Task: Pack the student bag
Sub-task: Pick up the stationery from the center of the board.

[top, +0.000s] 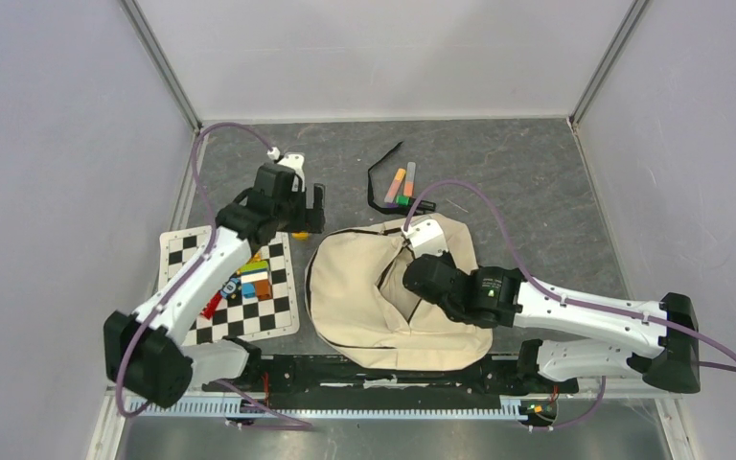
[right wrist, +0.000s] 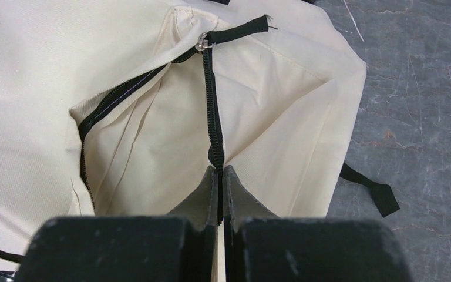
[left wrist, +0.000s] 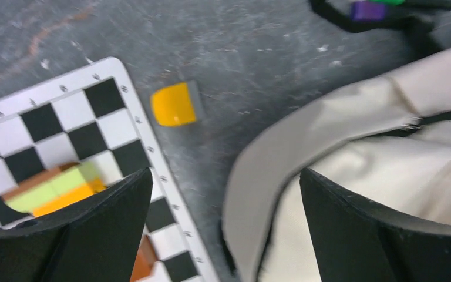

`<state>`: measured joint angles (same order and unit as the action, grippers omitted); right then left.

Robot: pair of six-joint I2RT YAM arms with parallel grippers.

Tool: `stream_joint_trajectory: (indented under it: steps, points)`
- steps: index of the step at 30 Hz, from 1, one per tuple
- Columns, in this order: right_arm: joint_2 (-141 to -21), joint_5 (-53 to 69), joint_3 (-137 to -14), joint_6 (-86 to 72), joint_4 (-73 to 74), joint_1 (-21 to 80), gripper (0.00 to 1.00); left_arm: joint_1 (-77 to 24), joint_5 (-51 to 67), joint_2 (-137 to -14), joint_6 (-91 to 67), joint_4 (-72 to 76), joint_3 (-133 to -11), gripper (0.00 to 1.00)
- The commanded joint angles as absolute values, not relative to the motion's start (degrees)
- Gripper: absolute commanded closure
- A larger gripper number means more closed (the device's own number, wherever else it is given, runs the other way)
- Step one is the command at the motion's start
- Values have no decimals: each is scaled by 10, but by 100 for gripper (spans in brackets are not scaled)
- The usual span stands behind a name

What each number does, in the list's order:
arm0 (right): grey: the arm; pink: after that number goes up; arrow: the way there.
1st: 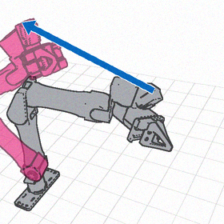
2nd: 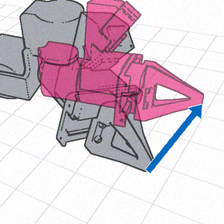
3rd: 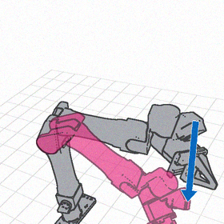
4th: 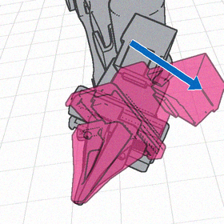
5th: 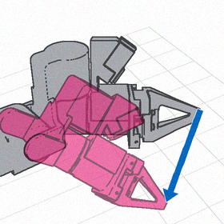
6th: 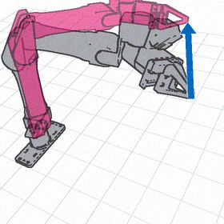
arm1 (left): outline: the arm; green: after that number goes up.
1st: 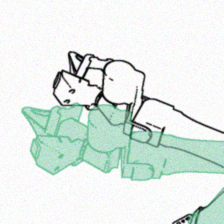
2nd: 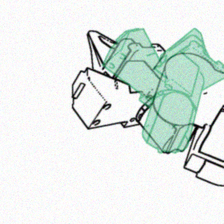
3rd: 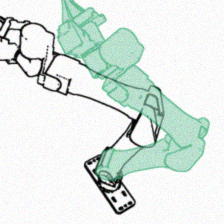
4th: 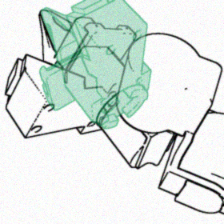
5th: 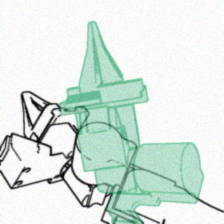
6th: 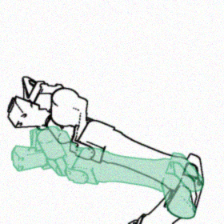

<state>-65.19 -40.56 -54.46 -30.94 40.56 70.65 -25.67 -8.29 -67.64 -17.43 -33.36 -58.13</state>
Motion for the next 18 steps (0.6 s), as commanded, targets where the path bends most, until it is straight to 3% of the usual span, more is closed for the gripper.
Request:
stream_joint_trajectory:
  steps: [1, 8, 18]
  points:
    - [-638, -405, -540, -299, 367, 707, 100, -175, -3, -756, 56, -343, -629, 0]
    - [-616, -404, -525, -299, 363, 708, 100, -87, 64, -875, 177, -252, -645, 0]
    - [-625, -401, -531, -292, 361, 708, 100, -86, 109, -1000, 272, -285, -698, 0]
